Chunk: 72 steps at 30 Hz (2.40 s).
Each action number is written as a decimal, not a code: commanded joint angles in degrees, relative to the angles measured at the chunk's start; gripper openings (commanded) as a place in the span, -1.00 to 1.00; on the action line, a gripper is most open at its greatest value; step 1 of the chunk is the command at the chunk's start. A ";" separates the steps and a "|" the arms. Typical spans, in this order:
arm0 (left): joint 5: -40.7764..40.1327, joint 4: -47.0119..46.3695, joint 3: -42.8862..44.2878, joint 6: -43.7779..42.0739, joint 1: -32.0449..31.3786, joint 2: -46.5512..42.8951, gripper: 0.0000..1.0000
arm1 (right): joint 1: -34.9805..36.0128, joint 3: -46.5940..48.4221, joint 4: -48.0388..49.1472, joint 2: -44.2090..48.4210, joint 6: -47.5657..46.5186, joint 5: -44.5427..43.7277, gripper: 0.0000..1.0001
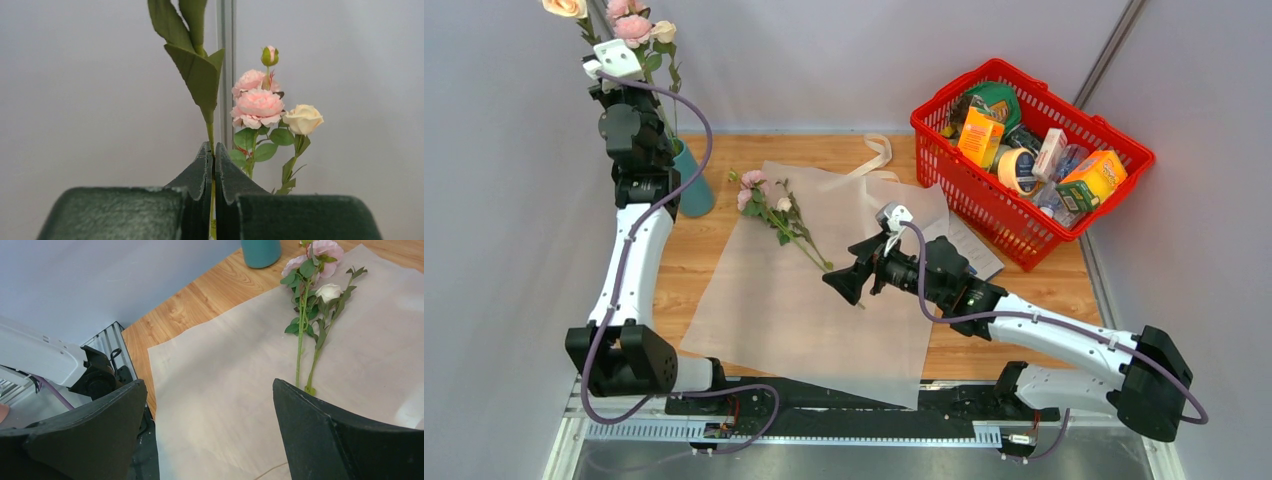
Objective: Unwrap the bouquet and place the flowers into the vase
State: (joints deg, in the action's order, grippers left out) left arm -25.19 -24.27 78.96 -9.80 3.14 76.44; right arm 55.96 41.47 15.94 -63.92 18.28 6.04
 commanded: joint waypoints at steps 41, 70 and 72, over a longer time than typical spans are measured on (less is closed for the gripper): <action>29.22 38.86 -9.60 33.17 1.26 -12.88 0.31 | -1.91 3.26 -6.72 -7.88 -0.61 -9.38 1.00; 52.97 45.36 -43.98 37.58 0.64 -38.82 0.29 | -3.67 28.56 -8.39 -47.33 -6.15 -17.64 0.10; 52.96 45.72 -43.89 37.49 0.73 -39.00 0.28 | -3.58 31.29 -8.82 -49.71 -6.85 -18.78 -0.08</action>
State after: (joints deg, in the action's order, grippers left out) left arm 27.97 22.02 34.81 27.38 3.84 38.33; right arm 52.36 66.78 6.24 -110.26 13.65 -9.50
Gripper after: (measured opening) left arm 0.643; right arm 0.530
